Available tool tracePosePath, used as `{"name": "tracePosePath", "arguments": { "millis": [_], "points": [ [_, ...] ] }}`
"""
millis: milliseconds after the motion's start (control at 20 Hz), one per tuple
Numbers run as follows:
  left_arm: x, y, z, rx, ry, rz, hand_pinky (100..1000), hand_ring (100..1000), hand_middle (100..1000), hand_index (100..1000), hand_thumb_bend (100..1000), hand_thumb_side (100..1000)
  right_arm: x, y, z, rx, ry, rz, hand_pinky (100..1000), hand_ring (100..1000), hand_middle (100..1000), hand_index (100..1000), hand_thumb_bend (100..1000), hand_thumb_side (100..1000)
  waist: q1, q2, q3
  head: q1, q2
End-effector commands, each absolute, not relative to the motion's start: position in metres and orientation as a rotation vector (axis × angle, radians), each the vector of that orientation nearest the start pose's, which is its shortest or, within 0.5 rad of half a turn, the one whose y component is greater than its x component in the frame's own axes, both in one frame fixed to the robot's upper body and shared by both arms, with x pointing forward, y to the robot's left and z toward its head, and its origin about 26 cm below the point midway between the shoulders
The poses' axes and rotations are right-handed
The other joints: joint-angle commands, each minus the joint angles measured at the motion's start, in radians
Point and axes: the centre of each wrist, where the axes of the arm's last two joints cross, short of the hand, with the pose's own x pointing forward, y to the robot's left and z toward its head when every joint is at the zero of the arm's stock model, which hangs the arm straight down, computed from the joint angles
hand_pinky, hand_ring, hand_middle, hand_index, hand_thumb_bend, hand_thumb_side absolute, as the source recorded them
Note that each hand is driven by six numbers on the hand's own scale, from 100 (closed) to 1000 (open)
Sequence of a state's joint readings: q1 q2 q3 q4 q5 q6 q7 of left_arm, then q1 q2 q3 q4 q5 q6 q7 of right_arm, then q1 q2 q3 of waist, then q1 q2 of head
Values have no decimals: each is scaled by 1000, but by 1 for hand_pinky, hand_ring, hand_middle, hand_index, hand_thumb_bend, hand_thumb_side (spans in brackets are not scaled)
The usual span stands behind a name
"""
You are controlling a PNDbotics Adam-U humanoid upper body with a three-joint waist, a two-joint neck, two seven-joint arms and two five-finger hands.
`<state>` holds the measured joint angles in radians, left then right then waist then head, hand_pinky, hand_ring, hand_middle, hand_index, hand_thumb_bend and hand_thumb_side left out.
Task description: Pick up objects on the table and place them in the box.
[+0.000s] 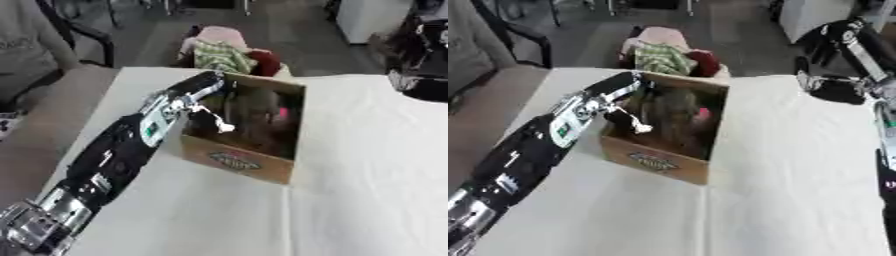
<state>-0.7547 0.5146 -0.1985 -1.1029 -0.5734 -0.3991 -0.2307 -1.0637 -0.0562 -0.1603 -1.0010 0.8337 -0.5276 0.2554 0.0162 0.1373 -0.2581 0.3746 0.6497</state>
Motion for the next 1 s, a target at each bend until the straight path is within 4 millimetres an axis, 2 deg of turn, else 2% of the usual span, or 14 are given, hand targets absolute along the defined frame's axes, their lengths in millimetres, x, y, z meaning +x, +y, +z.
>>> {"name": "tracePosePath", "arguments": {
  "millis": [50,100,200,250,300,350,400,500,750,900,1000],
  "points": [
    [440,316,189,663,-1853,-1384,904,822,832,832,876,556,482,-158,247,-504,-2289,1226,441,497,520,696,100,100,-2,-18,4,-5,-4],
    [438,318,193,659,-1865,-1370,908,827,839,838,867,576,482,-158,246,-504,-2288,1226,441,497,520,696,100,100,-2,-19,6,-5,-4],
    [434,323,201,654,-1893,-1334,908,824,835,833,835,561,482,-159,246,-505,-2286,1226,441,496,520,696,100,100,-3,-19,10,-8,-4],
    [431,326,206,651,-1912,-1310,906,814,823,823,769,534,482,-159,246,-507,-2285,1224,441,496,519,696,100,100,-3,-20,12,-9,-4],
    [428,329,210,647,-1938,-1274,903,806,811,815,700,500,482,-160,246,-509,-2284,1222,441,496,519,696,100,100,-3,-20,15,-11,-4],
    [424,332,215,640,-1964,-1233,897,791,791,801,591,400,482,-161,246,-510,-2283,1221,441,496,519,696,100,100,-2,-21,17,-12,-4],
    [419,336,220,632,-1994,-1181,890,778,776,787,529,330,482,-162,246,-513,-2281,1219,440,496,519,695,100,100,-1,-21,20,-15,-4],
    [407,343,229,604,-2046,-1074,881,758,755,772,462,276,482,-165,245,-518,-2276,1214,439,496,519,695,100,100,0,-23,27,-20,-5],
    [368,363,243,537,-2121,-847,866,728,720,747,357,173,481,-173,242,-531,-2260,1194,438,495,518,695,100,100,4,-29,47,-37,-4],
    [343,375,238,515,-2140,-693,858,707,697,734,288,135,480,-179,239,-534,-2250,1175,435,493,517,694,100,100,6,-34,62,-46,-2],
    [330,380,231,505,-2135,-605,859,700,690,727,259,142,480,-182,238,-533,-2243,1168,434,493,516,693,100,100,7,-37,70,-49,0]
  ]
}}
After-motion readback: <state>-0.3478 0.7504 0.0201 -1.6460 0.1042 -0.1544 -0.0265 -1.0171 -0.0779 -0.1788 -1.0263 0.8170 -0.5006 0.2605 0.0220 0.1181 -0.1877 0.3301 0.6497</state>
